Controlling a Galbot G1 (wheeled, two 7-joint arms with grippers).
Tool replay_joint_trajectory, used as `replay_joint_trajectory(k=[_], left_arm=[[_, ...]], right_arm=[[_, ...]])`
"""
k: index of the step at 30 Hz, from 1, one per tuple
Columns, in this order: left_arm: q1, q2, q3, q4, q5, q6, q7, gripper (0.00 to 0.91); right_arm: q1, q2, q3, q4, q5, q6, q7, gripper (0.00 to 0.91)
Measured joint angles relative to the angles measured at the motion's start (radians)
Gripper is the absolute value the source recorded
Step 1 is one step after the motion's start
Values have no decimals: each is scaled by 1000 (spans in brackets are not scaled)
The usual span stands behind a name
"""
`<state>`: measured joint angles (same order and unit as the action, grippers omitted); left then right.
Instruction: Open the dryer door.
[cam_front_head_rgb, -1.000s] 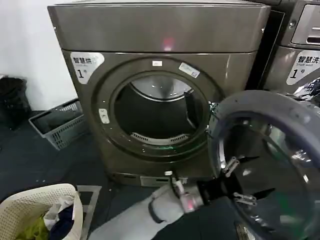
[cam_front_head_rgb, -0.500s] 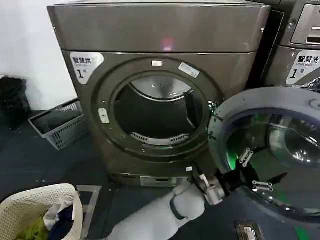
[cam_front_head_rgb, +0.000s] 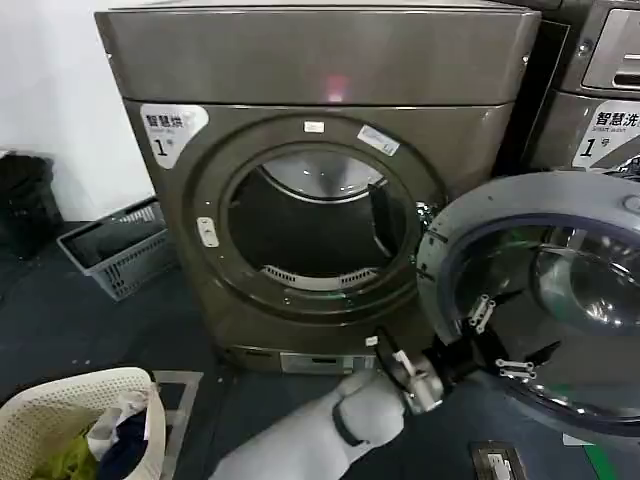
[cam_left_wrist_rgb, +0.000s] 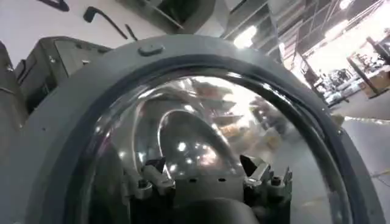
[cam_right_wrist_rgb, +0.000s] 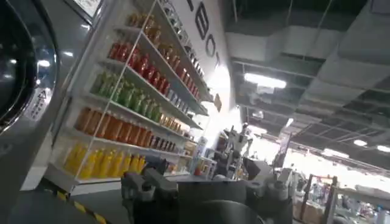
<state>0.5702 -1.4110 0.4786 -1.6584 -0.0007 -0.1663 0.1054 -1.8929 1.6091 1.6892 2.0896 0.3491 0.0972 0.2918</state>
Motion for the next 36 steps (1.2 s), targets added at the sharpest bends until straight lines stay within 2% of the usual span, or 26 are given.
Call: replay_joint_trajectory(k=[15,19,24,27,30,36], left_arm=[[172,322,-171,-307,-54,35,7,907],[265,415,-267,-398,-76,29,1,907],[431,501,-465,-468,-119,30,-35,907],[518,514,-586,-487,-150,48,-60,907],[593,502,-700,-498,-190,86,-89,907],[679,417,-905,-473,-310,231,-203,907]], right_arm=[[36,0,-61,-17,-5,-6,20,907],[33,0,-64,-12,-5,-7,77,907],[26,0,-39,-21,-17,13,125,907],[29,-1,-11,-38,-43,42,147,907],[25,-7,15,-62,-30,61,177,907],[26,-19,57,-131,8,85,189,907]])
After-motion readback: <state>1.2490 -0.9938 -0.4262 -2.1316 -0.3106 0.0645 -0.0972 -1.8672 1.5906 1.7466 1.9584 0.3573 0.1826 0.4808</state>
